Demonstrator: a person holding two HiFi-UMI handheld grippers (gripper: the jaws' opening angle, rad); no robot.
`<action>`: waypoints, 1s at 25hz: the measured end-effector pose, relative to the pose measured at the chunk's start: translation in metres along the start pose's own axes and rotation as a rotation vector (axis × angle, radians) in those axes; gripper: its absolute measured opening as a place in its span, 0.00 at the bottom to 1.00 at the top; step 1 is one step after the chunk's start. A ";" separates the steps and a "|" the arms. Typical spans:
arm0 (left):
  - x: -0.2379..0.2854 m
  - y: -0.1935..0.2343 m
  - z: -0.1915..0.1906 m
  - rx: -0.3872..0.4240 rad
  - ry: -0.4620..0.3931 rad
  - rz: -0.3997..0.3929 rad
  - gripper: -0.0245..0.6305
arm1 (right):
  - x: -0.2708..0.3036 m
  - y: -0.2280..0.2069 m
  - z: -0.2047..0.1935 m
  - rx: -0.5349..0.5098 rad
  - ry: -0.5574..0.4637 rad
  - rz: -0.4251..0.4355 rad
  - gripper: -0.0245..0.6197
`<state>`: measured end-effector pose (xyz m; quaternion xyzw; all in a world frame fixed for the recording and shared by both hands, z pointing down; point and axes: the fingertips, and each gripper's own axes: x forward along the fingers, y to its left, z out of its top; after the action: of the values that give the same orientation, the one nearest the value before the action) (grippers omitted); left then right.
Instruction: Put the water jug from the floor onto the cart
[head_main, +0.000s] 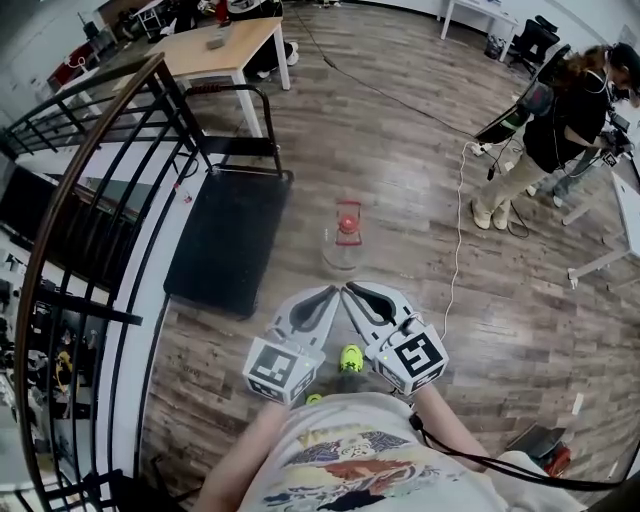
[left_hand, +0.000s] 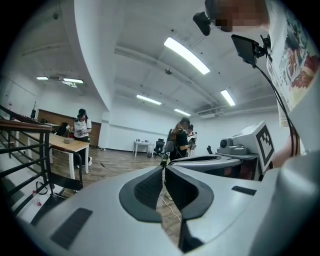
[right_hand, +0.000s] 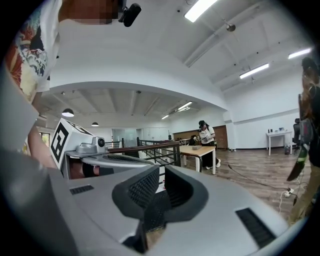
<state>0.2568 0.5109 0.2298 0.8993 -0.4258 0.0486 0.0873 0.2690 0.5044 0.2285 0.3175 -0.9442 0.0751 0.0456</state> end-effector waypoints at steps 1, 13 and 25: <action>0.010 0.004 -0.002 0.006 0.010 0.002 0.06 | 0.004 -0.010 -0.001 0.002 0.004 0.006 0.10; 0.094 0.039 0.002 -0.006 0.018 0.066 0.06 | 0.035 -0.093 0.002 -0.017 0.009 0.051 0.10; 0.116 0.060 -0.015 -0.049 0.044 0.059 0.06 | 0.058 -0.116 -0.021 0.026 0.079 0.051 0.10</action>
<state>0.2835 0.3889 0.2698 0.8826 -0.4513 0.0605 0.1171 0.2943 0.3829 0.2699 0.2907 -0.9484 0.1008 0.0767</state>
